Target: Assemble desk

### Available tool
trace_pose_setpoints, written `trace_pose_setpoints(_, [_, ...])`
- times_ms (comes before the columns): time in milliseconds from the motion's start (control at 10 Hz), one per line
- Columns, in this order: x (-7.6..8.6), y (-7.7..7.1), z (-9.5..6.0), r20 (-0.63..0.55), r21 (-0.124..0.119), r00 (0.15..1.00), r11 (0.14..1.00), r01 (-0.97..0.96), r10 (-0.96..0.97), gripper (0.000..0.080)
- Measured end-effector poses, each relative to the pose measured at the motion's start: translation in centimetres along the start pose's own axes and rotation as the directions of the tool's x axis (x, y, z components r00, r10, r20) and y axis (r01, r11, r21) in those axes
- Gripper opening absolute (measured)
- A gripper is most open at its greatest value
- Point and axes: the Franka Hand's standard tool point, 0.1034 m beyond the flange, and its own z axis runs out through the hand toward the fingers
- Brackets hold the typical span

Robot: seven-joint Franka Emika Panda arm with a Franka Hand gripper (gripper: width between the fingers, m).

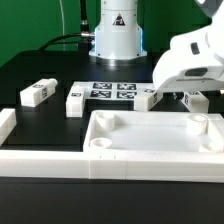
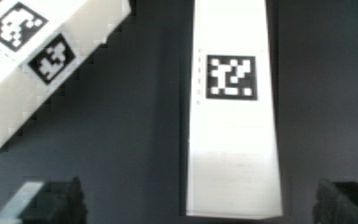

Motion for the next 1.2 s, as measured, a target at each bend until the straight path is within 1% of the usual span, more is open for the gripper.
trace_pose_setpoints(100, [-0.5, -0.2, 0.6, 0.082, -0.006, 0.997, 1.0, 0.004, -0.004, 0.0649])
trace_pose_setpoints(200, [-0.2, -0.4, 0.9, 0.135, -0.009, 0.991, 1.0, 0.01, -0.008, 0.0649])
trace_pose_setpoints(300, [0.0, -0.6, 1.1, 0.164, -0.011, 0.986, 1.0, 0.013, -0.011, 0.0649])
trace_pose_setpoints(400, [-0.5, -0.5, 1.6, 0.244, -0.017, 0.97, 1.0, 0.017, -0.012, 0.0649])
trace_pose_setpoints(500, [-0.5, -0.5, 2.1, 0.309, -0.018, 0.951, 1.0, 0.019, -0.012, 0.0649])
trace_pose_setpoints(600, [0.0, -0.5, 2.4, 0.33, -0.016, 0.944, 1.0, 0.018, -0.012, 0.0649])
trace_pose_setpoints(800, [0.2, -0.5, 2.3, 0.315, -0.016, 0.949, 1.0, 0.016, -0.01, 0.0649])
trace_pose_setpoints(900, [0.2, -0.5, 2.3, 0.316, -0.016, 0.949, 1.0, 0.017, -0.011, 0.0518])
trace_pose_setpoints(1000, [0.2, -0.5, 2.3, 0.316, -0.016, 0.949, 1.0, 0.017, -0.011, 0.0518])
trace_pose_setpoints(1100, [0.2, -0.5, 2.3, 0.315, -0.016, 0.949, 1.0, 0.017, -0.011, 0.0378])
trace_pose_setpoints(1200, [0.2, -0.5, 2.3, 0.315, -0.016, 0.949, 1.0, 0.017, -0.011, 0.0288])
